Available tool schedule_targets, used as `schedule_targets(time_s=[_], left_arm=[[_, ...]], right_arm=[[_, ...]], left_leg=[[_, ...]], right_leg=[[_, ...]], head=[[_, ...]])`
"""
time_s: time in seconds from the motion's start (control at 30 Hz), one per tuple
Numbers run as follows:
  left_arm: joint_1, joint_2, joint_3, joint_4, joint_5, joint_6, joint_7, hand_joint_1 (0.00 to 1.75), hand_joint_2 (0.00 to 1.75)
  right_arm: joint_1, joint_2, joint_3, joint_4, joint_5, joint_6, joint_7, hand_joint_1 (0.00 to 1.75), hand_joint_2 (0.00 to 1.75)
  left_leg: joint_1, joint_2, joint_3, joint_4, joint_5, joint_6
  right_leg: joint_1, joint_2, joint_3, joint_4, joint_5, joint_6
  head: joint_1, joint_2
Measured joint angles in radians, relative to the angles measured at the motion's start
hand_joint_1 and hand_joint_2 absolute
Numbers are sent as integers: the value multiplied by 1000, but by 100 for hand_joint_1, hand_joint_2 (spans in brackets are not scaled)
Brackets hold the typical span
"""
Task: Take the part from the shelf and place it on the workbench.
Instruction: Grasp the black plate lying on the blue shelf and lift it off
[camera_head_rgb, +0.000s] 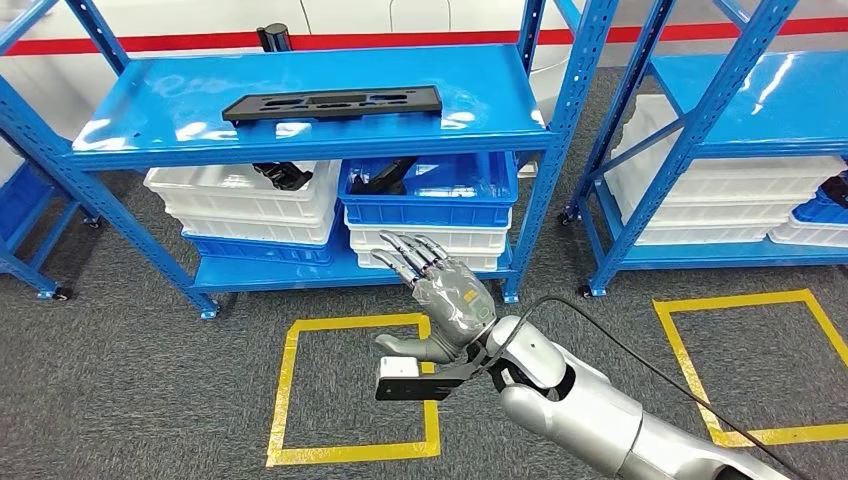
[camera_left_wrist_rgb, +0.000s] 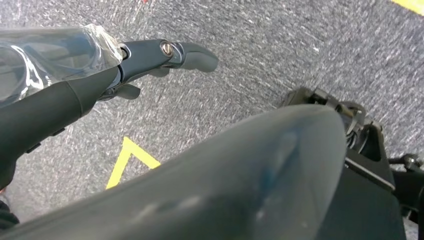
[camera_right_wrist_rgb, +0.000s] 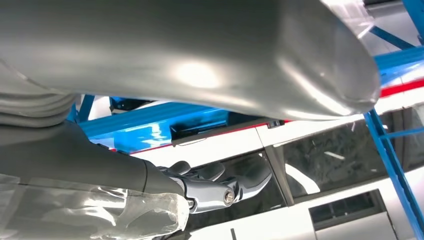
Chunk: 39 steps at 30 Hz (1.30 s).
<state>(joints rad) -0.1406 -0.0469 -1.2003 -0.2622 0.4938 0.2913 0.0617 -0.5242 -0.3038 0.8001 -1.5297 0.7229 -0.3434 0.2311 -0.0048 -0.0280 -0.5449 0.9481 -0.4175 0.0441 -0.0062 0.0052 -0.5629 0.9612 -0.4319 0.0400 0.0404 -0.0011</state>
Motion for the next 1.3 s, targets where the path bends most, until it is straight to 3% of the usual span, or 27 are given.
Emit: schedule_targets(time_s=[0.1,0.17,0.23,0.27,0.3,0.33,0.4,0.47,0.6,0.67,0.73,0.77,0.8,0.83,0.9,0.97,1.07,1.13,1.23,1.27,1.3], left_arm=[[-1,0,-6,2,1,-1,0,0,0],[-1,0,-11,2,2,-1,0,0,0],[-2,0,-16,3,5,-3,0,0,0],[-2,0,-17,3,7,-5,0,0,0],[-2,0,-19,3,9,-7,-1,0,0],[-2,0,-20,3,11,-8,-3,0,0],[-5,1,-21,4,13,-10,-6,0,0],[-9,2,-22,5,14,-11,-7,0,0],[-9,2,-23,8,15,-13,-8,0,0],[-10,2,-23,9,16,-13,-9,0,0],[-10,2,-24,9,16,-15,-10,0,0],[-10,2,-24,9,16,-16,-11,0,0],[-9,2,-24,9,16,-16,-11,0,0],[-9,2,-25,9,16,-17,-11,0,0],[-9,2,-25,10,17,-17,-11,0,0],[-11,2,-25,12,17,-18,-11,0,0],[-11,2,-25,15,18,-20,-11,0,0],[-10,2,-25,17,18,-21,-11,0,0],[-10,2,-26,17,18,-22,-11,0,0],[-9,2,-26,17,18,-23,-11,0,0],[-8,2,-26,17,18,-23,-11,0,0]], right_arm=[[-1,-7,0,-29,-1,-2,1,0,0],[-1,-11,0,-45,-1,-5,1,0,0],[-1,-14,0,-57,5,-7,1,0,0],[0,-16,0,-61,9,-8,1,0,0],[0,-18,0,-66,14,-8,1,0,0],[0,-20,0,-70,16,-9,2,0,0],[0,-23,0,-80,19,-10,2,0,0],[1,-27,0,-87,19,-11,2,0,0],[5,-36,-1,-99,20,-13,2,0,0],[6,-42,-2,-104,23,-14,0,0,0],[10,-46,-1,-106,26,-14,-2,0,0],[13,-48,-1,-106,28,-14,-2,0,0],[16,-51,-1,-106,29,-14,-2,0,0],[17,-53,-1,-106,29,-14,-3,0,0],[17,-56,-1,-109,30,-14,-3,0,0],[17,-58,-1,-114,29,-14,-4,0,0],[20,-59,-1,-119,29,-14,-6,0,0],[20,-61,-1,-123,28,-14,-6,0,0],[21,-61,-1,-128,28,-14,-8,0,0],[22,-61,-1,-128,28,-13,-9,0,0],[24,-61,-1,-128,27,-13,-9,0,0]], left_leg=[[3,5,-10,21,-17,-15],[7,11,-54,119,-71,-26],[9,12,-123,265,-130,-34],[9,13,-145,309,-140,-36],[9,13,-149,313,-130,-35],[9,13,-132,273,-103,-32],[5,17,-62,119,-33,-19],[-2,22,-14,14,1,-8],[0,22,-4,-10,10,7],[6,22,1,-18,16,16],[7,22,1,-18,16,18],[8,21,1,-18,16,18],[9,20,1,-17,15,18],[11,19,2,-16,14,16],[13,16,3,-12,8,8],[12,13,-1,1,-1,-6],[14,12,-8,8,-6,-21],[17,15,-21,39,-27,-30],[19,18,-111,227,-109,-41],[19,18,-144,288,-127,-42],[19,19,-162,315,-127,-41]], right_leg=[[-3,-2,-1,-3,3,-18],[-5,-5,-1,-4,5,-26],[-4,-6,-1,-4,4,-29],[-4,-7,-1,-3,4,-30],[-4,-7,0,-3,4,-30],[-3,-7,1,-3,3,-30],[-1,-7,4,-3,2,-28],[3,-7,4,-3,0,-23],[1,-10,-2,9,-13,-5],[0,-7,-37,92,-65,3],[-3,-6,-102,231,-129,10],[-5,-6,-127,282,-143,13],[-8,-6,-136,297,-138,16],[-11,-6,-126,272,-114,19],[-18,-6,-66,144,-44,25],[-20,-2,-16,37,-10,23],[-16,0,-8,14,-10,3],[-16,-1,-6,13,-9,-9],[-15,-3,-4,12,-11,-19],[-13,-3,-3,12,-13,-21],[-11,-3,-2,12,-14,-22]], head=[[-1,0],[-3,0],[-3,0],[-3,0],[-3,0],[-3,0],[-3,0],[-3,0],[-2,0],[0,0],[0,0],[0,0],[0,0],[0,0],[0,0],[0,0],[-2,0],[-2,0],[-3,0],[-3,0],[-3,0]])
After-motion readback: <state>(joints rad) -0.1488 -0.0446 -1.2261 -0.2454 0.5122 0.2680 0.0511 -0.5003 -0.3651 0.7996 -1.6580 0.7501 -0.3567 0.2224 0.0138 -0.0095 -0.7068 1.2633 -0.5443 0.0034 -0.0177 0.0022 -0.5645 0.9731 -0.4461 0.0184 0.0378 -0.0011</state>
